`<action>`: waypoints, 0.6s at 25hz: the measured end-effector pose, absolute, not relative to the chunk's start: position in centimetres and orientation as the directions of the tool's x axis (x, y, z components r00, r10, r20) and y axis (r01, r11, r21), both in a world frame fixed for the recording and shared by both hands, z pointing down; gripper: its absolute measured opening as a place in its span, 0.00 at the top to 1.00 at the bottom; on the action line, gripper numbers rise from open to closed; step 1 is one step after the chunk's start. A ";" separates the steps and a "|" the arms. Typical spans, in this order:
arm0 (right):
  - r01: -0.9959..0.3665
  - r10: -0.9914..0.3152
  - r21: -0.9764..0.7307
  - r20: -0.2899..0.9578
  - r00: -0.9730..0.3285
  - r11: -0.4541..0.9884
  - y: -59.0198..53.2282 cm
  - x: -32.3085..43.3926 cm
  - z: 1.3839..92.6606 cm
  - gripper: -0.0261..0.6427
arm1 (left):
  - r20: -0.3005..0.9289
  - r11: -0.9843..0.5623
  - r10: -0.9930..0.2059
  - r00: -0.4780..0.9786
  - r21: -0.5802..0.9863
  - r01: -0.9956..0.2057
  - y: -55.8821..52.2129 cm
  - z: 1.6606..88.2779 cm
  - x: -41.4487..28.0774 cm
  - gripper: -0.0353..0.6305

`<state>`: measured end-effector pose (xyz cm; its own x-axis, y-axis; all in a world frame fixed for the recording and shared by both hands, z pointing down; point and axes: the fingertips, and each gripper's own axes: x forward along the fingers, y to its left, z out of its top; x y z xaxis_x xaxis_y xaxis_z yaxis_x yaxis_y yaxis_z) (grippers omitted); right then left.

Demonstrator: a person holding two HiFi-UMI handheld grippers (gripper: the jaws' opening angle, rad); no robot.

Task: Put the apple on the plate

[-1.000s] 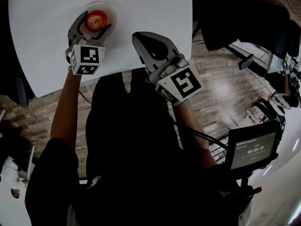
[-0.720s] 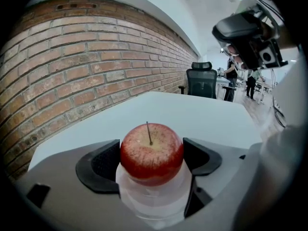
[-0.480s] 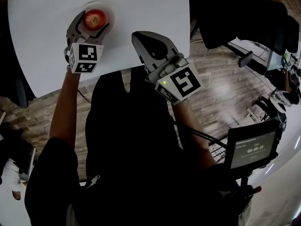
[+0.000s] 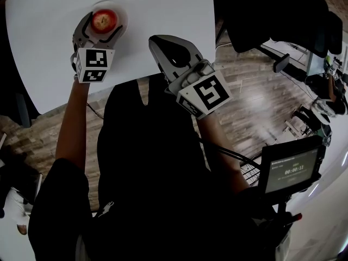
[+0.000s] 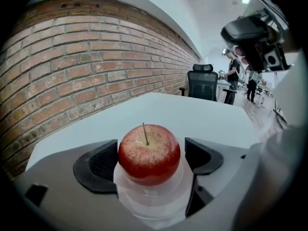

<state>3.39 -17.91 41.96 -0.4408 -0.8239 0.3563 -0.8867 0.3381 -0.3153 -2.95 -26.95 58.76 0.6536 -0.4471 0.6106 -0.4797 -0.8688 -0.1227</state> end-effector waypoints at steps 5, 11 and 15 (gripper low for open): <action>-0.886 -0.826 -0.315 0.349 -0.443 0.341 -18.3 3.3 41.9 0.96 | 0.613 -0.874 -0.431 0.662 -0.102 -0.474 -27.1 58.8 -2.8 0.27; -0.892 -0.819 -0.306 0.375 -0.433 0.332 -18.1 3.7 42.3 0.96 | 0.604 -0.868 -0.447 0.660 -0.113 -0.484 -27.3 58.7 -2.7 0.25; -0.893 -0.819 -0.288 0.371 -0.437 0.345 -18.4 3.7 42.4 0.96 | 0.596 -0.862 -0.467 0.653 -0.143 -0.486 -27.7 58.3 -3.3 0.26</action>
